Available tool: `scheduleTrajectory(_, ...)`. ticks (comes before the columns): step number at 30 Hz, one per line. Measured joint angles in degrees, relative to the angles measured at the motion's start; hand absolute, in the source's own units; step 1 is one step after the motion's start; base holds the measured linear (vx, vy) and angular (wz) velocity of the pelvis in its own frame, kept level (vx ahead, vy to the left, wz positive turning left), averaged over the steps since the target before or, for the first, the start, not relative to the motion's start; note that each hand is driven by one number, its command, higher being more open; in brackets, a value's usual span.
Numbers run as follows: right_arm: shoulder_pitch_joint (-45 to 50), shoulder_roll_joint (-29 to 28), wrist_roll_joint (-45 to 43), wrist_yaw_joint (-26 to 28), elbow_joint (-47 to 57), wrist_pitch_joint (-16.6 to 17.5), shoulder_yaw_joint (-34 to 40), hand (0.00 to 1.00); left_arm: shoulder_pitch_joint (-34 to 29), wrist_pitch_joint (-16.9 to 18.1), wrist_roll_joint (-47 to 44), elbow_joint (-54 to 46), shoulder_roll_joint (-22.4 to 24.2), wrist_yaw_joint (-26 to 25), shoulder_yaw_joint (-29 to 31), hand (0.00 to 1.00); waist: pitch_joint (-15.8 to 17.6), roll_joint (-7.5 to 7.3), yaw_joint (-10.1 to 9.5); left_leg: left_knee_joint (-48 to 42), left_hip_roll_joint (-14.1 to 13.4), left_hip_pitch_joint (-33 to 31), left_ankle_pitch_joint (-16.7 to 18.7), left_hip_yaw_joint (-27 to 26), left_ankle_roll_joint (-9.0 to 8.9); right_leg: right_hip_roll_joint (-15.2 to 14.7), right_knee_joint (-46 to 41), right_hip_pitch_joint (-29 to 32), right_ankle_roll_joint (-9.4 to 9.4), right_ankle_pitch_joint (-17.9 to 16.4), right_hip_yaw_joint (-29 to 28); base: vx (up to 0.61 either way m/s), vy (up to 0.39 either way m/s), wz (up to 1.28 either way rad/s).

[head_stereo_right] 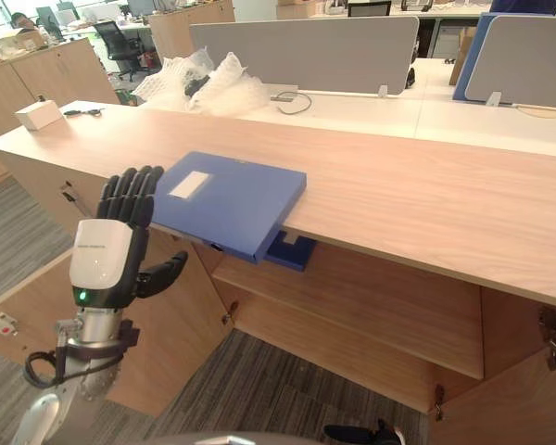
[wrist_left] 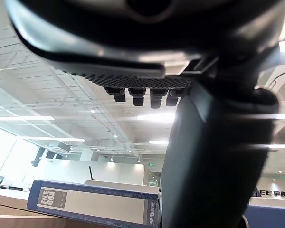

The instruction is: Walk over to the cabinet, pick up the folder, carry it to the office cabinet, place the folder inside the office cabinet, then close the office cabinet door

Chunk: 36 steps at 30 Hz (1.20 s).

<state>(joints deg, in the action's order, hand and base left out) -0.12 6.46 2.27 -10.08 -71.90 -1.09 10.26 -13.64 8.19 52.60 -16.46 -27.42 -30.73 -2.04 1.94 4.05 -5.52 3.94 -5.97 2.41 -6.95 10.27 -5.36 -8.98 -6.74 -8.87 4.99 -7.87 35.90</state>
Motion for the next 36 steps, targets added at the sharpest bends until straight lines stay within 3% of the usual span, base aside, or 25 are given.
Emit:
scheduleTrajectory(5, -0.3, 0.6, 0.0, 0.0, 0.3, 0.0, 0.5, 1.0, 1.7, -0.2, 1.0, 4.0, -1.5, 0.3, 0.0, 1.0, 0.4, 0.41, 1.01, 0.7, -0.3, 0.5, 0.2, -0.3, 0.29, 0.4, 0.8, -0.1, 0.09, 0.6, -0.1, 0.0, 0.0, 0.0)
scheduleTrajectory(7, -0.2, 0.7, 0.0, 0.0, 0.3, -0.1, 1.9, 1.0, 1.9, -0.2, 1.0, 5.6, -2.1, 1.1, 0.0, 1.0, 0.5, 0.74, 1.3, 0.8, -0.2, 0.5, 1.2, -0.6, 1.76, 0.5, 1.5, -0.1, 0.38, 1.3, -0.4, -0.01, 0.036, -0.05)
scheduleTrajectory(10, -0.2, 0.8, 0.0, 0.0, 0.6, -0.2, 2.7, 1.0, 2.8, -0.5, 0.9, 7.9, -2.1, 1.6, 0.0, 1.0, 0.7, 1.2, 1.29, 0.8, -0.2, 0.6, 2.1, -1.0, 2.2, 0.6, 2.3, -0.1, 0.73, 2.2, -0.9, -0.01, 0.049, -0.11)
scheduleTrajectory(27, 2.2, 1.2, 0.5, 0.2, 4.7, -1.0, 6.5, 1.0, 8.7, -3.4, 1.0, 14.4, -4.1, 3.7, 0.1, 1.0, 0.0, 3.43, 2.88, 0.8, 0.1, 1.7, 3.2, -3.8, 1.92, 1.5, 8.1, -1.6, 1.07, 6.2, -3.7, -0.01, 0.012, -0.08)
scheduleTrajectory(36, 2.2, 1.6, 2.3, 0.4, 4.8, -1.2, 6.5, 1.0, 12.7, -3.3, 1.0, 16.1, -5.1, 3.7, -0.5, 1.0, 0.0, 3.47, 3.26, 0.9, 0.0, 2.0, 3.6, -4.9, 1.63, 2.1, 10.6, -2.3, 0.95, 7.6, -4.6, 0.0, 0.005, -0.06)
